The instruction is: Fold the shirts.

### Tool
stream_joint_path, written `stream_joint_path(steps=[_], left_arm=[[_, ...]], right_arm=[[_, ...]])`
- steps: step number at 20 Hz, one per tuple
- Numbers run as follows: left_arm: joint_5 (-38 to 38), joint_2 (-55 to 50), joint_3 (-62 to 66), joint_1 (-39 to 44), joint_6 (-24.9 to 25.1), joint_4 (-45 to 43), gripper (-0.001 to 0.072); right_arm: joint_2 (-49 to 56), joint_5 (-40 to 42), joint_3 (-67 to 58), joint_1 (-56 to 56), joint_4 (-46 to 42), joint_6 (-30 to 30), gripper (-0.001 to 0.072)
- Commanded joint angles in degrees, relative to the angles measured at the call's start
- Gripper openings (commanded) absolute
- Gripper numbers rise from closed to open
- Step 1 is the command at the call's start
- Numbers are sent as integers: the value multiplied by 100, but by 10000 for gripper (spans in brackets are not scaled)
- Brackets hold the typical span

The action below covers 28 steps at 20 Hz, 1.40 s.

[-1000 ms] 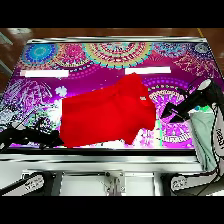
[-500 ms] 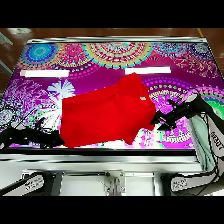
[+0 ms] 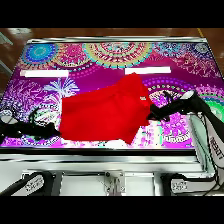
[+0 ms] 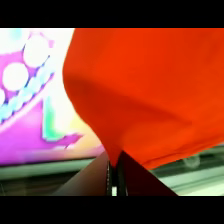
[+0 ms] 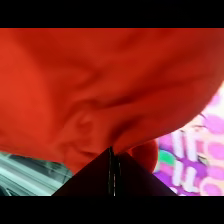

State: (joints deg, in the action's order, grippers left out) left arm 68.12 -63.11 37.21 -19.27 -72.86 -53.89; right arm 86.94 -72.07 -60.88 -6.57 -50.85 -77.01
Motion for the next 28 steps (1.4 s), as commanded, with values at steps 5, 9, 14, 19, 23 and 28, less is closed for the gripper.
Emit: stream_joint_path(steps=[5, 9, 14, 19, 23, 28], left_arm=[[17, 1978, 4957, -11, -212, -745, 37], [7, 2500, 7313, -11, -857, -828, 37], [151, 3080, 7851, -11, -1062, -833, 36], [1888, 3073, 7525, -11, -1298, -916, 37], [2920, 3075, 6721, -11, -1294, -920, 37], [2511, 3051, 4905, -11, -1099, -940, 36]], right_arm=[[-2924, 286, -2885, 24, -232, 1200, 62], [-4242, 909, -4686, 24, -1790, 81, 62], [-5292, 328, -5226, 26, -3578, -640, 62], [-5633, -1058, -5226, 24, -3646, -640, 62], [-5451, -1626, -5226, 26, -3668, -640, 62], [-4400, -2820, -5031, 26, -3665, -629, 62]])
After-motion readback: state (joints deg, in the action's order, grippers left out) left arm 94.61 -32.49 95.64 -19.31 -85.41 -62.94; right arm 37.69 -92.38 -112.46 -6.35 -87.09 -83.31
